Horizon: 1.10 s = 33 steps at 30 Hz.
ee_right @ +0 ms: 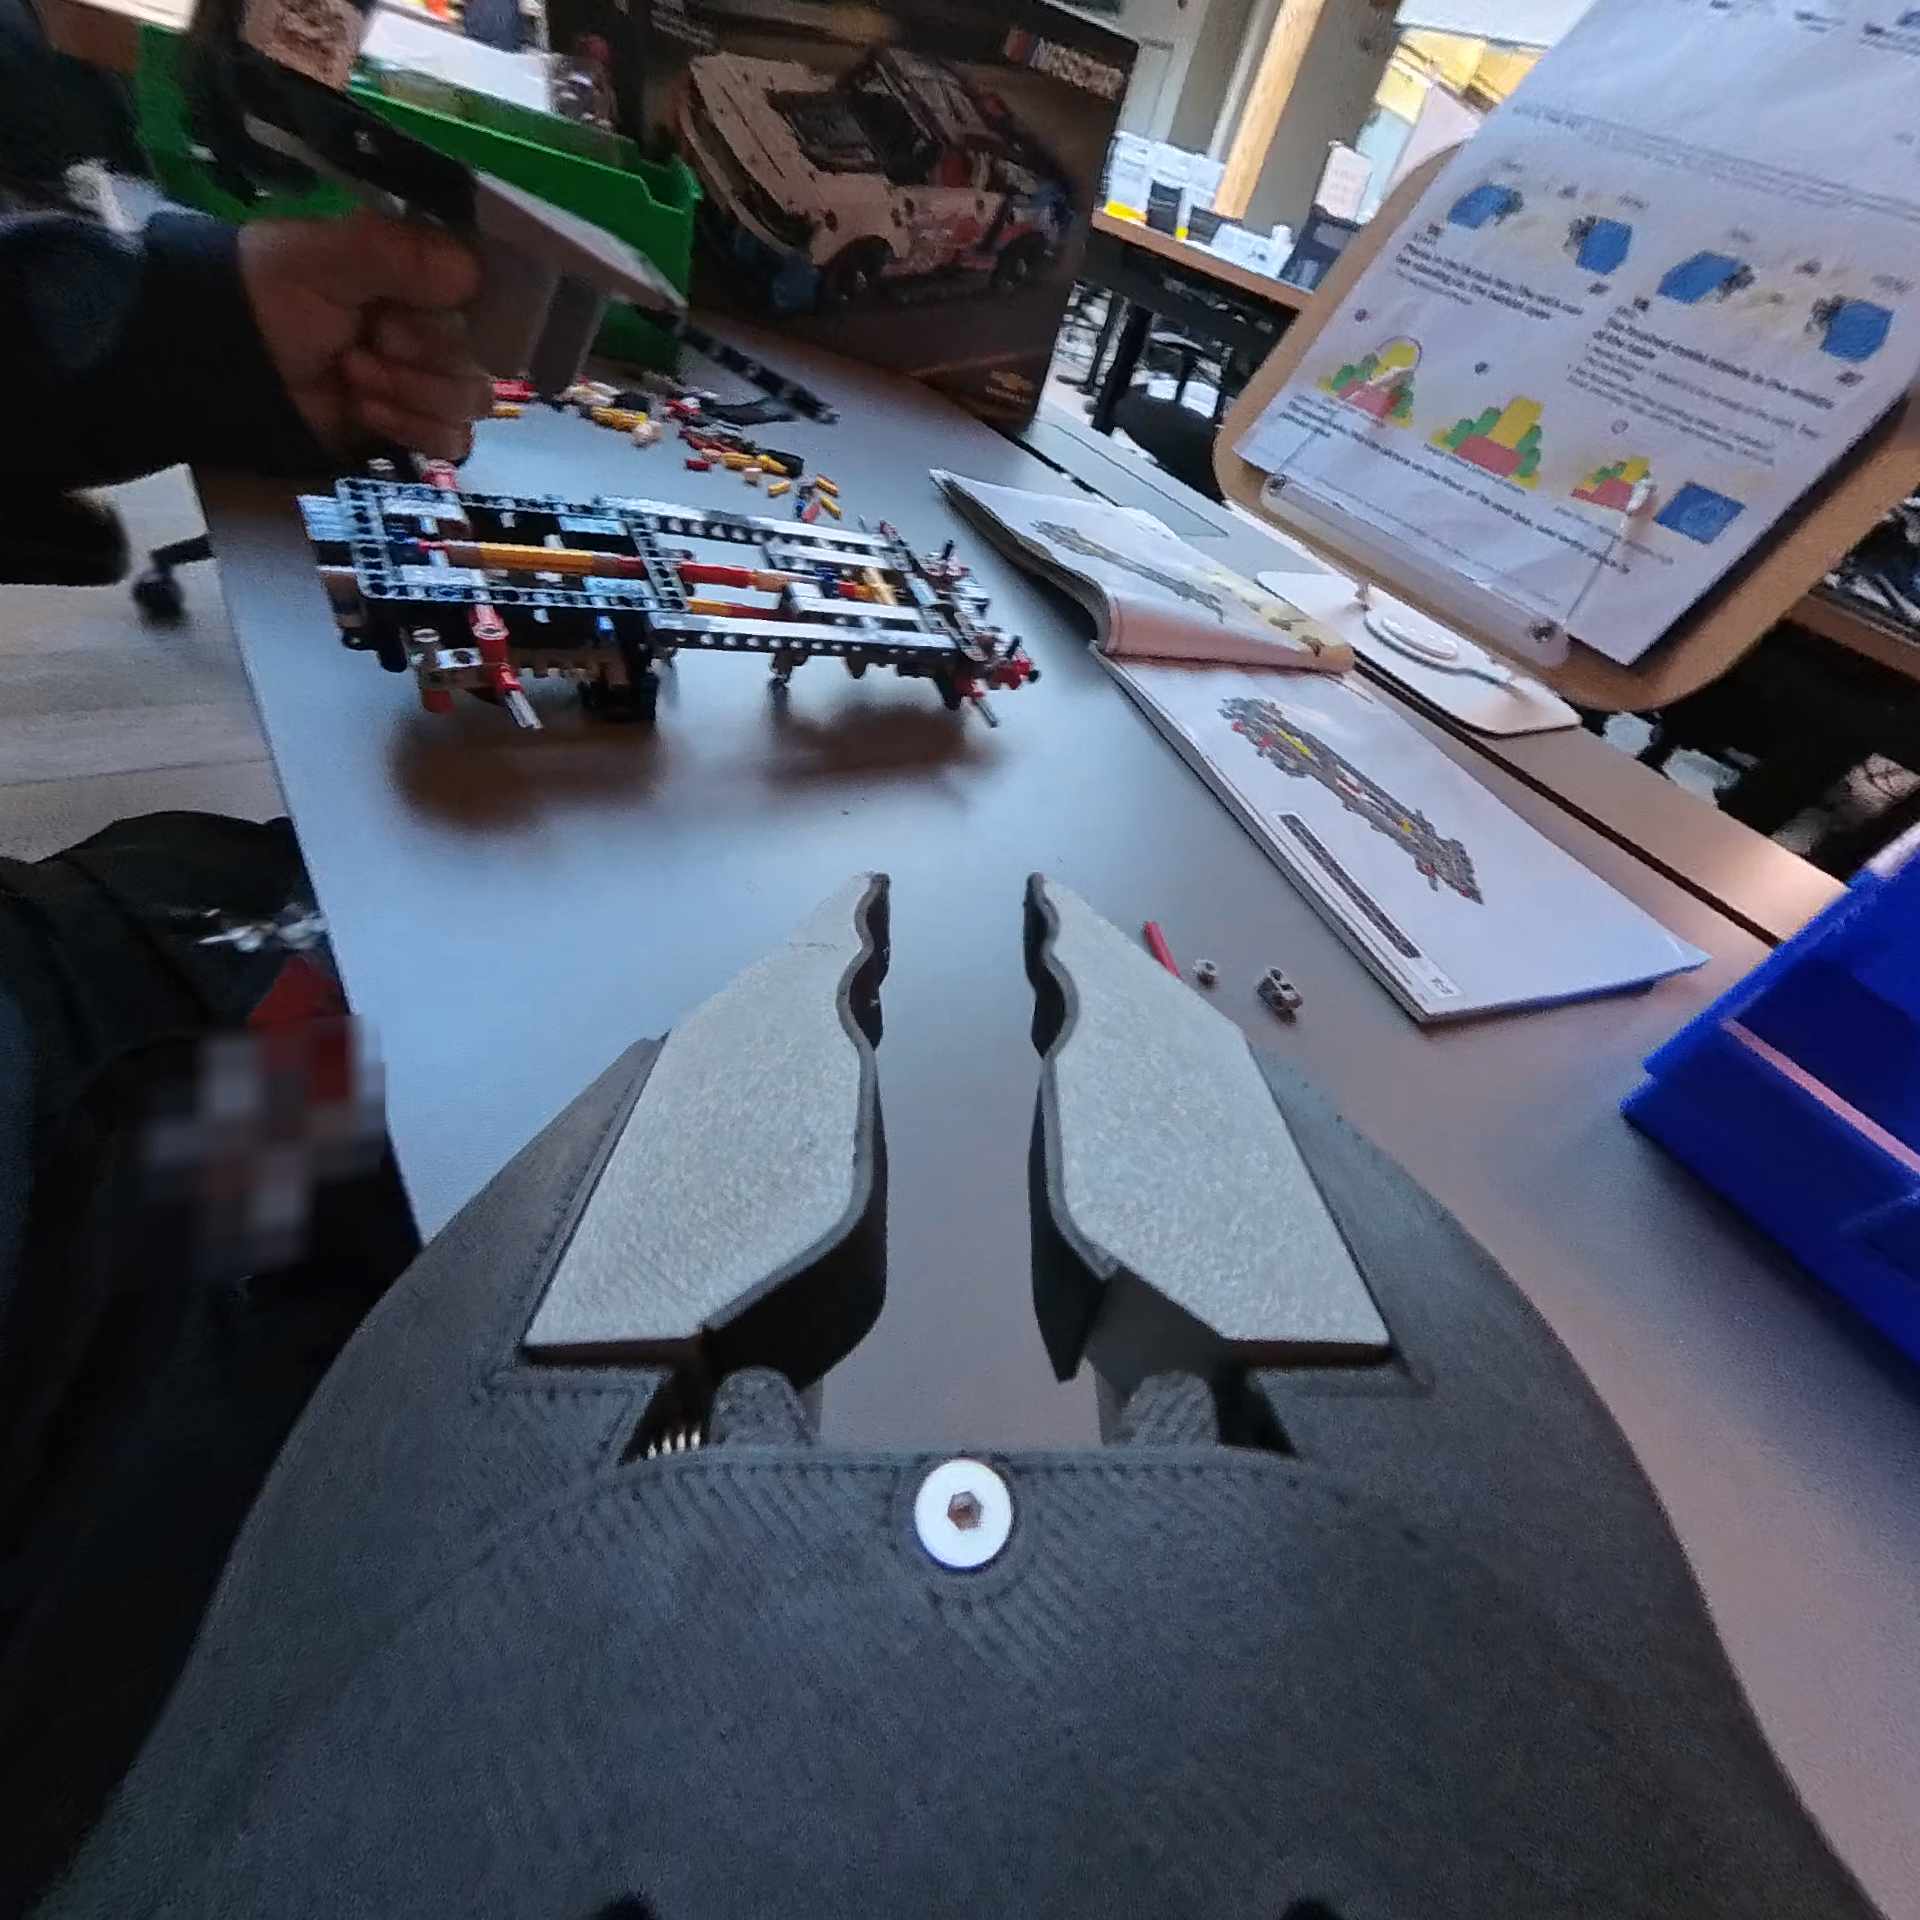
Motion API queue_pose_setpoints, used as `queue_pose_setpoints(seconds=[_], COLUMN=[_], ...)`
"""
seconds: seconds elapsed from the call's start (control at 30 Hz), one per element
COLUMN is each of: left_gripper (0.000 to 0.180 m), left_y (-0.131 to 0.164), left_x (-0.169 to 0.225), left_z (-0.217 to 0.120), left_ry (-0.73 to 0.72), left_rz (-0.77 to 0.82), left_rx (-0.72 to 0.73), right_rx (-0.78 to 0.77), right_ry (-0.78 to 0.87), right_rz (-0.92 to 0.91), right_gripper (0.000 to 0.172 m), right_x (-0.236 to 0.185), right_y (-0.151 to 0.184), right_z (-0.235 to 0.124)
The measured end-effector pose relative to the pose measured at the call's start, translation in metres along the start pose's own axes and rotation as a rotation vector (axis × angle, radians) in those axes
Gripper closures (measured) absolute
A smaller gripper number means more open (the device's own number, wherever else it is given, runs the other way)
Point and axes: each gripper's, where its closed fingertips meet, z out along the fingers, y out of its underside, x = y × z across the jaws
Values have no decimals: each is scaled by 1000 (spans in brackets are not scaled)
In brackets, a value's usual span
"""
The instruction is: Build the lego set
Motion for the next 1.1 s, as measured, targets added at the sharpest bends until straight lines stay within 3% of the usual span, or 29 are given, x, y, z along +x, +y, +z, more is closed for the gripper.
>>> queue_pose_setpoints(seconds=[0.1,0.2,0.3,0.37,0.47,0.67,0.77,0.97,1.1], left_gripper=[175,175,175,175,175,175,175,175,175], left_y=[-1,-7,-13,-13,-17,-35,-34,-30,-29], left_x=[-2,-17,-26,-29,-41,-81,-90,-94,-88], left_z=[1,-1,-4,-2,0,-35,-44,-38,-33], left_ry=[10,-110,-224,-264,-343,-623,-630,-646,-602], left_rz=[-16,18,86,113,150,222,180,271,294], left_rx=[0,46,80,76,86,155,156,79,72], right_rx=[-45,-120,-48,-121,-295,-274,-213,-44,-32], right_ry=[-166,-286,-413,-395,-337,-351,-329,-3,106], right_rz=[-22,-75,3,53,-28,48,121,99,126], right_gripper=[154,149,143,137,119,118,122,126,122], right_x=[-29,-60,-104,-124,-133,-118,-93,10,53], right_y=[3,7,-20,-24,-8,-31,-32,-8,3], right_z=[7,22,40,72,120,204,176,69,46])
